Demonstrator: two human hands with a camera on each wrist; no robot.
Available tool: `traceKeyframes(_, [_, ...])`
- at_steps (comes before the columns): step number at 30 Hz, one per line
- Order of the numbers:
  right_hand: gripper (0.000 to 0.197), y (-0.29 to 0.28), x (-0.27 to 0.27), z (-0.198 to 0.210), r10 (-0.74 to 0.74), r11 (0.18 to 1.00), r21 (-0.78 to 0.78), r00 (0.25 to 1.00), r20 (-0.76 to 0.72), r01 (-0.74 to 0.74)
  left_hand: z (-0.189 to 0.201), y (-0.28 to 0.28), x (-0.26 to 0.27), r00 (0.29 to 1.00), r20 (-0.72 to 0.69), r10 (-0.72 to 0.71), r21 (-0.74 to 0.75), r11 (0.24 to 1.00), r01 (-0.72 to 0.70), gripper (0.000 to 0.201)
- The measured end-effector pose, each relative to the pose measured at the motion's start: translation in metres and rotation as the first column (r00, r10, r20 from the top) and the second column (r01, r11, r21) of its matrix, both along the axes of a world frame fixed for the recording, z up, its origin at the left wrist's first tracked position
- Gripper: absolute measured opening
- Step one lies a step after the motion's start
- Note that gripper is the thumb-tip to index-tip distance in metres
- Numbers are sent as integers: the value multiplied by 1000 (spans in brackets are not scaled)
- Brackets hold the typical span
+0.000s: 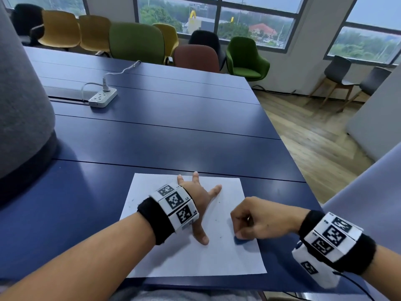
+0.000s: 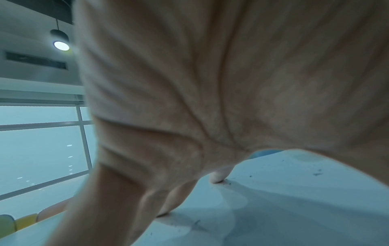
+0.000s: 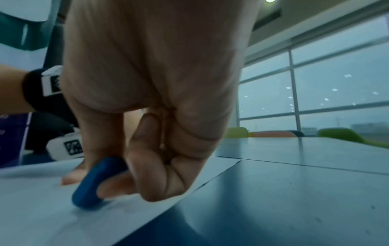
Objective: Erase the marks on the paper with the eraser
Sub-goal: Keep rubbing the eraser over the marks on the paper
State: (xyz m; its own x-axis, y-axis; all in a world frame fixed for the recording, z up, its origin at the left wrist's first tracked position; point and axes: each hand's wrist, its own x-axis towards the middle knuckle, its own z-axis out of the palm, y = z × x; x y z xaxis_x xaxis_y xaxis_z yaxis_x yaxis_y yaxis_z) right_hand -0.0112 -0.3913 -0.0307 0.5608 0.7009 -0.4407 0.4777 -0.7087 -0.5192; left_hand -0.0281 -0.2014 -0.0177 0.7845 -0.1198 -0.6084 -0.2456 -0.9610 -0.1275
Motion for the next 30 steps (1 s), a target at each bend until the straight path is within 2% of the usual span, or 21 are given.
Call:
traceKeyframes(2, [11,0,7,2,-38,999,0,999,32,38,0,0,1,1000,-8,4,3,1000,-4,140])
traceKeyframes(5, [16,-5,19,4,-195,979,69,979,53,191,-1,0,2,1000,-11,9,3,1000,-9,141])
traceKeyframes(8, [14,-3,5,4,-89,996,-19,993,-81,88,0,-1,1,1000,-2,3,9,1000,-3,140])
traceKeyframes(10, [13,-2,2,6,-75,996,-61,989,-131,68,0,-2,0,1000,-2,-4,7,1000,4,140])
traceKeyframes(14, [17,-5,14,8,-220,975,-12,975,-16,220,-2,-2,1,1000,-1,5,11,1000,-5,140])
traceKeyframes(18, [16,-1,-1,8,-114,992,-74,985,-127,105,-4,-3,3,1000,-3,16,15,1000,-16,142])
traceKeyframes(22, [19,-4,14,7,-223,975,-27,973,-58,222,-6,-3,3,1000,-3,12,11,1000,-12,142])
traceKeyframes(26, [14,0,3,9,-105,990,-115,982,-156,87,-6,-2,3,1000,-3,19,9,1000,-19,142])
traceKeyframes(28, [15,3,10,11,-136,986,-109,985,-104,125,-7,-3,4,1000,-10,29,4,1000,-29,143])
traceKeyframes(30, [18,6,27,12,-233,971,-56,972,-20,232,-7,-2,5,1000,-6,22,-2,1000,-22,144])
